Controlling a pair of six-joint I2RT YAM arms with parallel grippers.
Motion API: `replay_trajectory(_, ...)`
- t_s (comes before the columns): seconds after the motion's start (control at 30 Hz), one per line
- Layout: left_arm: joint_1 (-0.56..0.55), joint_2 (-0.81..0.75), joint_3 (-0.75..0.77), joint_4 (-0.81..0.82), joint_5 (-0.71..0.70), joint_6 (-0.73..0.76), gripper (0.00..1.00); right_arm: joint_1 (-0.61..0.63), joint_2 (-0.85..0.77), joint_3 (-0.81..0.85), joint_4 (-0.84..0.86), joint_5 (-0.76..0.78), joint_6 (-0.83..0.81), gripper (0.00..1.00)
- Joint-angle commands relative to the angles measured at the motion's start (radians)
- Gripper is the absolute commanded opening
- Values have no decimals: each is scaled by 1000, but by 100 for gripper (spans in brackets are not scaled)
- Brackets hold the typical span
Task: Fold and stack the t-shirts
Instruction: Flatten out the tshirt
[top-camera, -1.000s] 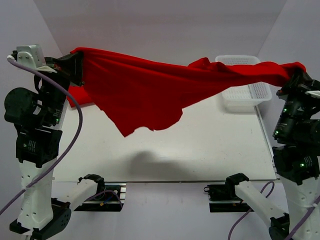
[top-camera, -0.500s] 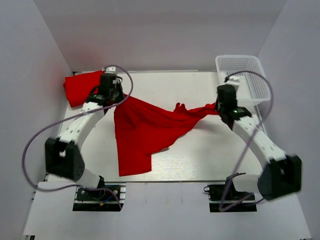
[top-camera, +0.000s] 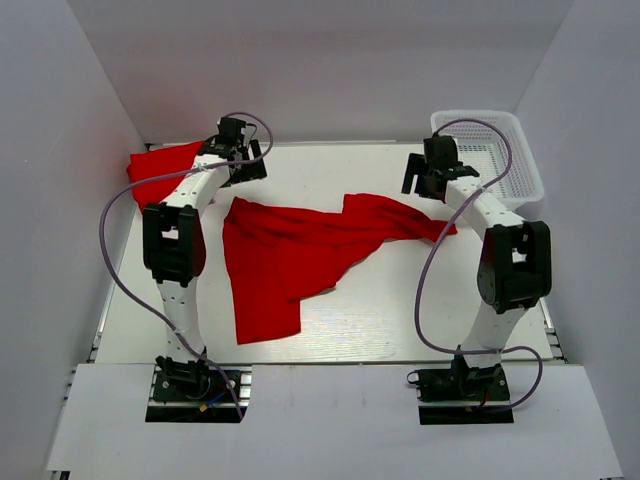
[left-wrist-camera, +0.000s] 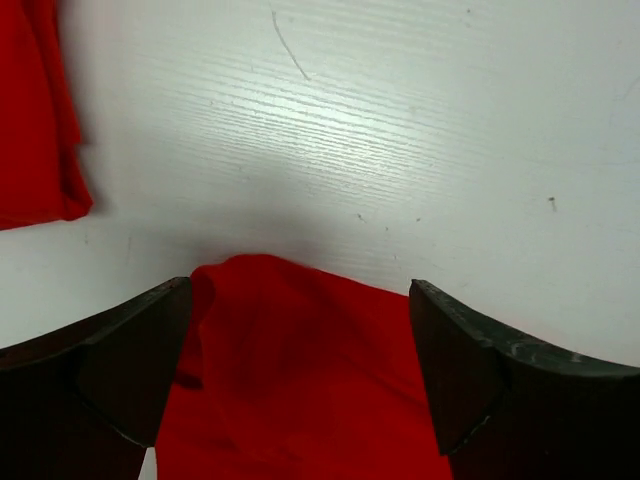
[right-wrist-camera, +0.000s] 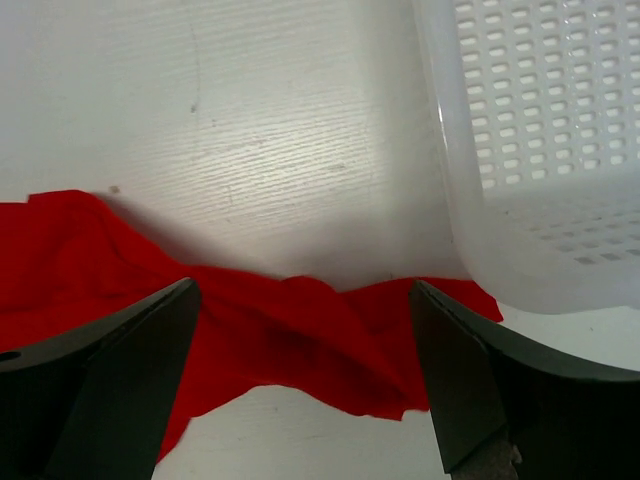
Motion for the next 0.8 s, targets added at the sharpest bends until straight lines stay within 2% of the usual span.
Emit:
replay_trajectory(0.0,0,-69,47,-125,-11,24,99,-1,-29,54,-44,-49,-11,90)
replay_trajectory(0.23,-29,-247,-81,-175,14,42,99,2,-167,-11,-70,-75,-41,90)
replay_trajectory(0.33,-38,-353,-191,-185,148,31,99,1,-243,-75,-65,-73,-42,90)
replay_trajectory(0.4,-52,-444,-323,-136,217,8,99,1,-290,-138,-70,-79,-38,90)
replay_trajectory(0.43,-75,-474,-367,-123,292,8,99,-1,-335,-153,-71,-77,-36,90)
replay_trajectory(0.53,-153,-575,-531,-85,384,-44,99,-2,-381,-247,-73,-66,-11,90)
replay_trajectory(0.57,-177,-600,-611,-76,385,-61,99,-4,-406,-273,-78,-67,-1,90)
replay_trajectory(0.63,-245,-653,-673,-76,397,-108,99,-2,-429,-307,-68,-66,8,90)
replay_trajectory(0.77,-320,-687,-780,-40,470,-143,90,-2,-455,-347,-64,-72,16,90)
